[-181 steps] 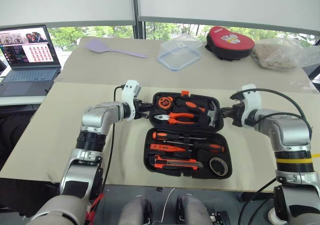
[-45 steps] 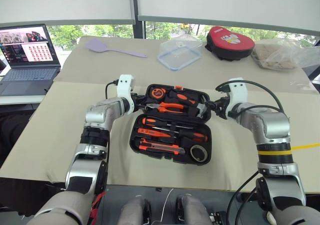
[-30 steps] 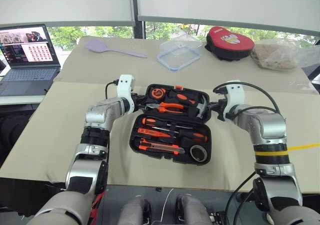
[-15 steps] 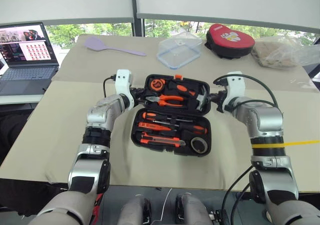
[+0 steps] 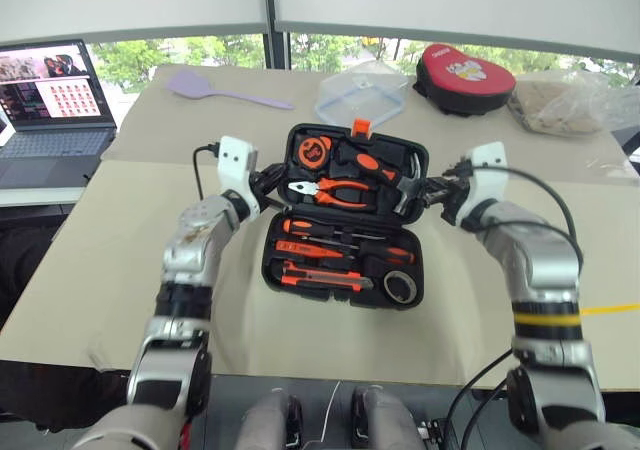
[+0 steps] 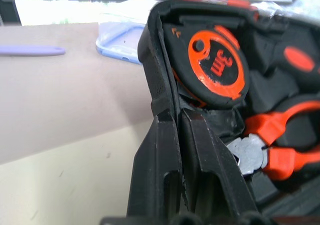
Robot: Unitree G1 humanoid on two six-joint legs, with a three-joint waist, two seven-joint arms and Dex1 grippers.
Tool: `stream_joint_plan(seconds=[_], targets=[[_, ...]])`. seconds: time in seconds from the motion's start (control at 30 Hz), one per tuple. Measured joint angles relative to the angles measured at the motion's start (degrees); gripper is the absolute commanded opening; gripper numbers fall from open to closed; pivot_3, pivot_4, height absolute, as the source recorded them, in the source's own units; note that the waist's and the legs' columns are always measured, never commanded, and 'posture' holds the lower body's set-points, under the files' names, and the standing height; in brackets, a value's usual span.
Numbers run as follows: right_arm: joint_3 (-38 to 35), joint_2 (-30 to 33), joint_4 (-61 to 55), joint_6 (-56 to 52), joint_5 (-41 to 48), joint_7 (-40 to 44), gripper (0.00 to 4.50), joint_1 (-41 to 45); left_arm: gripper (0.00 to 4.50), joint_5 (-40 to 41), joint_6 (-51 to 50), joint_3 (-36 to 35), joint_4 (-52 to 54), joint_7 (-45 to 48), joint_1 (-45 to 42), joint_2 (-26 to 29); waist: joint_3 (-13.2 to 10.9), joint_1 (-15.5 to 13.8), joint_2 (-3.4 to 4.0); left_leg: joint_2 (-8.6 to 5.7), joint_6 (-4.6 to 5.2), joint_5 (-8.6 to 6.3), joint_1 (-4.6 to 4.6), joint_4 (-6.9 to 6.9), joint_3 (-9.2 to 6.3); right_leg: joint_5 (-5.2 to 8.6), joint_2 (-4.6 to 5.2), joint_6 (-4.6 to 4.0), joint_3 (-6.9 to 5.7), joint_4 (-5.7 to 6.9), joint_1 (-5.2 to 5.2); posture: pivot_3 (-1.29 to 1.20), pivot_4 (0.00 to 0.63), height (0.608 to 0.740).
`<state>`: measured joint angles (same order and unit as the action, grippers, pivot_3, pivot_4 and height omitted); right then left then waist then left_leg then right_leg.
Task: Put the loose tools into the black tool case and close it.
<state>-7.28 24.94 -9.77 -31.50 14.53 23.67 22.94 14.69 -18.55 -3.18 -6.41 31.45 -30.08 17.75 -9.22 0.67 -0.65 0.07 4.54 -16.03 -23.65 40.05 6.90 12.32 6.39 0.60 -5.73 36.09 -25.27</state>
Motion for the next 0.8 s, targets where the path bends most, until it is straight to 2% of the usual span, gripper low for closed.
stream_joint_plan(seconds=[0.27,0.47,0.6,0.8], targets=[[0.00,0.37,-8.16,6.21,-0.88,0.25,0.07,-8.59,0.00,0.27,-2.47,-0.25,11.32,-1.37,7.24,1.97,0.00,-0.41,0.00,-0.02,0.07,0.04,0.38,0.32,-0.01,-0.01,0.12,-0.01,0.18,0.00,0.35,0.00,0.150,0.731],[0.11,3.79,-13.64,13.71,-3.00,3.46,0.07,-15.97,0.00,2.06,-5.74,-1.15,19.20,-1.99,11.70,3.78,0.00,-0.39,0.00,0.01,0.07,0.04,0.42,0.27,0.00,-0.01,0.10,-0.01,0.24,0.01,0.32,0.00,0.150,0.731],[-0.34,6.43,-16.98,21.28,-4.90,5.87,0.07,-22.18,0.00,3.66,-7.23,-2.45,28.06,-1.86,18.63,6.20,0.00,-0.23,0.00,0.07,0.06,0.03,0.52,0.25,0.01,0.00,0.09,-0.02,0.27,-0.01,0.41,0.00,0.150,0.731],[-1.99,11.14,-19.61,37.21,-9.11,11.18,0.07,-34.34,0.00,5.32,-7.95,-5.05,38.67,-0.52,31.32,10.50,0.01,-0.38,0.01,0.18,0.02,-0.01,1.24,0.09,-0.03,0.11,0.13,-0.07,0.38,-0.09,1.10,0.00,0.150,0.731]])
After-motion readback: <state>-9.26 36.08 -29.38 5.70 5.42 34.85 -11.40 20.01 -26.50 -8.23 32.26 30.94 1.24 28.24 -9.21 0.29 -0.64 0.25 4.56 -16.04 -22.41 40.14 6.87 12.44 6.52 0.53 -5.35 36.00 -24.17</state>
